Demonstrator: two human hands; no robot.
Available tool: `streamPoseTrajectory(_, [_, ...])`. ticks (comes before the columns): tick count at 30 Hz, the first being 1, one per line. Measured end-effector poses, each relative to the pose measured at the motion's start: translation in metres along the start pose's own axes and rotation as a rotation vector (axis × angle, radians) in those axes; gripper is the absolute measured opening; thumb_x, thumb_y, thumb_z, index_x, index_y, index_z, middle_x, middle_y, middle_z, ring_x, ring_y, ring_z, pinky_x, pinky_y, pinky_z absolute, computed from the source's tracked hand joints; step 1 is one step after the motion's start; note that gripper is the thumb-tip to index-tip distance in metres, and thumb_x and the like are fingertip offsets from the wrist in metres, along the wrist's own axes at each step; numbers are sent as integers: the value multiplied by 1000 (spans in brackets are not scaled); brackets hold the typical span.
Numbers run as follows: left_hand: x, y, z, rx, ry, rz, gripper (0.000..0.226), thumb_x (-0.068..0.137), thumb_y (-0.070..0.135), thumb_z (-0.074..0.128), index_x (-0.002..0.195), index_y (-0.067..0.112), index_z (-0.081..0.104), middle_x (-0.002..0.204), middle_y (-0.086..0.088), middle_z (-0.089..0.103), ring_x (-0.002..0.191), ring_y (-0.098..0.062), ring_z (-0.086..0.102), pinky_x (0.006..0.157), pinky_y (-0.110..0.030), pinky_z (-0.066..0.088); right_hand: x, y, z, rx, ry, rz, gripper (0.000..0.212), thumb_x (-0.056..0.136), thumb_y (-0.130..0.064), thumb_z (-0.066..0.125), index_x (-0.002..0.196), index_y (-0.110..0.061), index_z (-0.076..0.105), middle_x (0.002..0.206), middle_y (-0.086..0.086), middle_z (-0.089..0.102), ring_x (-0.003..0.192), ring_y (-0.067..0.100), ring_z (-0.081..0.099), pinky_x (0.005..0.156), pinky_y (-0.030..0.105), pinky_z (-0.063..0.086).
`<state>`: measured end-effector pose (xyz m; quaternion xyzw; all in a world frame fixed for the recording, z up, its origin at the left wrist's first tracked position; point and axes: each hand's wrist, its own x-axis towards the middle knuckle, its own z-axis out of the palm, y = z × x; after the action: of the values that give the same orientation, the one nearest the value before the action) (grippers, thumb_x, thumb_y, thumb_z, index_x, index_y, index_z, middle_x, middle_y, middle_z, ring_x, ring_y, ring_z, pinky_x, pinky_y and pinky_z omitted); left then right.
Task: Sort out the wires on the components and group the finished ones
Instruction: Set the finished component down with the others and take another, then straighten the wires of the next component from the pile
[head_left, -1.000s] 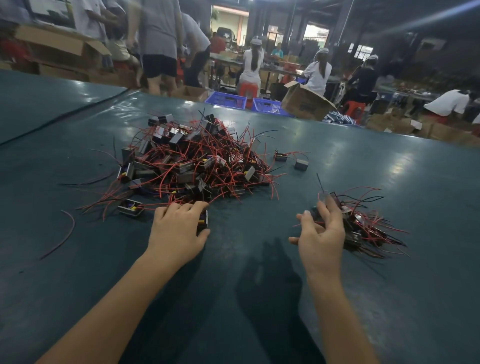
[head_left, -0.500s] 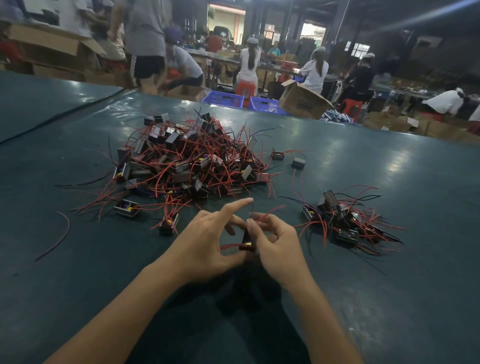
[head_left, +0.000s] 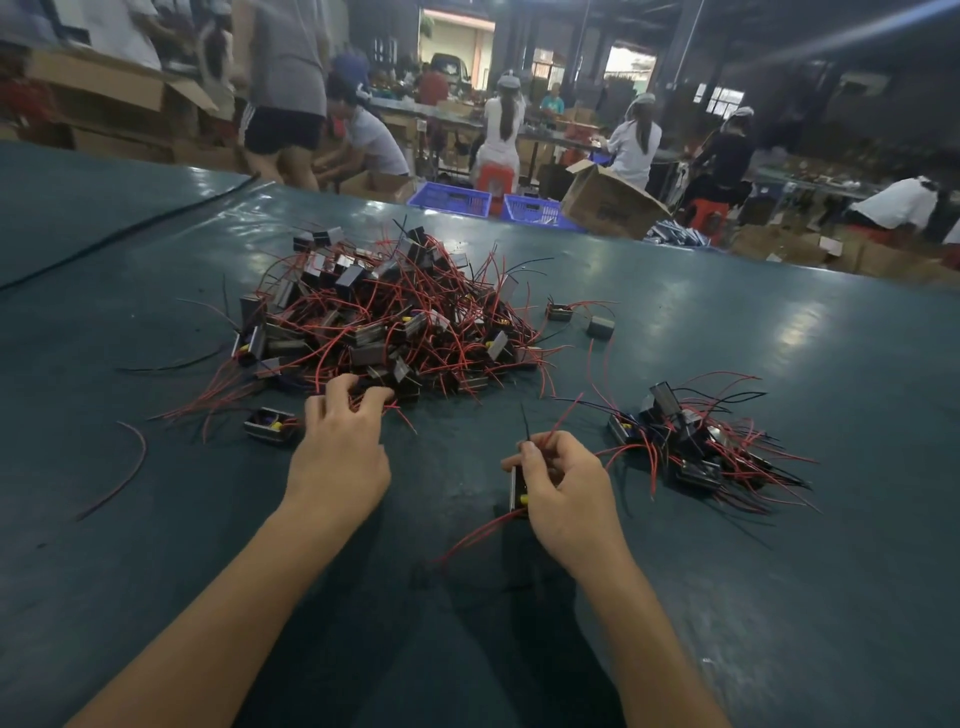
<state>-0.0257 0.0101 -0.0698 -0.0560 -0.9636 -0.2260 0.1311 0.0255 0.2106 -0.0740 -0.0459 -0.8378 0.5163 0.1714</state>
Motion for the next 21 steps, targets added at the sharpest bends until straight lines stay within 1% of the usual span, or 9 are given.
streamPoseTrajectory(3, [-3, 8, 0, -107, 104, 175, 46, 85, 7, 66, 130, 14, 56, 139, -10, 40, 122, -29, 42, 93, -35, 46, 1, 0, 0, 1, 2, 3, 18, 100, -22, 52, 83, -25, 57, 77, -15, 72, 65, -3, 62, 56, 10, 43])
streamPoseTrajectory(5, [-6, 15, 1, -201, 134, 332, 41, 85, 12, 69, 125, 12, 60, 134, -8, 46, 119, -23, 49, 97, -32, 44, 1, 0, 0, 6, 3, -3, 17, 100, -21, 52, 83, -24, 58, 77, -15, 72, 58, -5, 59, 53, 8, 40])
streamPoseTrajectory(7, [-7, 19, 3, -299, 87, 464, 41, 85, 17, 71, 125, 15, 61, 133, -3, 47, 118, -15, 51, 99, -29, 46, 1, 0, 0, 21, 13, -5, 18, 99, -20, 53, 83, -24, 58, 75, -15, 72, 62, -3, 63, 55, 8, 43])
streamPoseTrajectory(10, [-10, 21, 7, -448, -57, 550, 46, 85, 22, 73, 128, 22, 59, 137, 6, 43, 117, -3, 50, 87, -23, 53, 1, 1, -1, 31, 16, -1, 18, 99, -19, 52, 83, -24, 58, 78, -17, 72, 70, 9, 67, 60, 14, 50])
streamPoseTrajectory(12, [-11, 21, 9, -529, -88, 523, 46, 85, 31, 72, 129, 27, 57, 136, 12, 43, 115, 1, 50, 78, -19, 55, 1, 1, -1, 37, 20, 2, 18, 99, -18, 52, 83, -24, 58, 78, -16, 73, 70, 10, 68, 61, 18, 52])
streamPoseTrajectory(14, [-10, 19, 11, -506, -87, 434, 45, 88, 43, 64, 130, 30, 54, 130, 16, 48, 111, 3, 51, 79, -22, 54, 2, 2, -1, 40, 31, 8, 19, 99, -17, 52, 83, -25, 57, 76, -14, 73, 61, 3, 64, 55, 13, 46])
streamPoseTrajectory(16, [-8, 16, 13, -390, -107, 344, 41, 92, 46, 56, 129, 28, 55, 121, 13, 57, 107, -3, 56, 87, -30, 52, 2, 2, -1, 37, 34, 26, 18, 99, -17, 51, 83, -25, 56, 72, -14, 72, 53, -1, 57, 51, 9, 41])
streamPoseTrajectory(18, [-6, 12, 13, -273, -134, 281, 36, 95, 43, 53, 127, 26, 58, 116, 8, 63, 107, -11, 58, 91, -34, 50, 2, 2, -3, 21, 31, 45, 17, 99, -17, 50, 84, -25, 54, 69, -14, 72, 53, -3, 56, 51, 7, 40])
streamPoseTrajectory(21, [-6, 9, 13, 3, -99, 239, 36, 98, 41, 45, 129, 26, 56, 122, 6, 63, 112, -18, 55, 96, -35, 43, 2, 2, -4, 16, 26, 65, 15, 99, -18, 50, 85, -24, 55, 68, -11, 72, 48, -3, 52, 48, 8, 39])
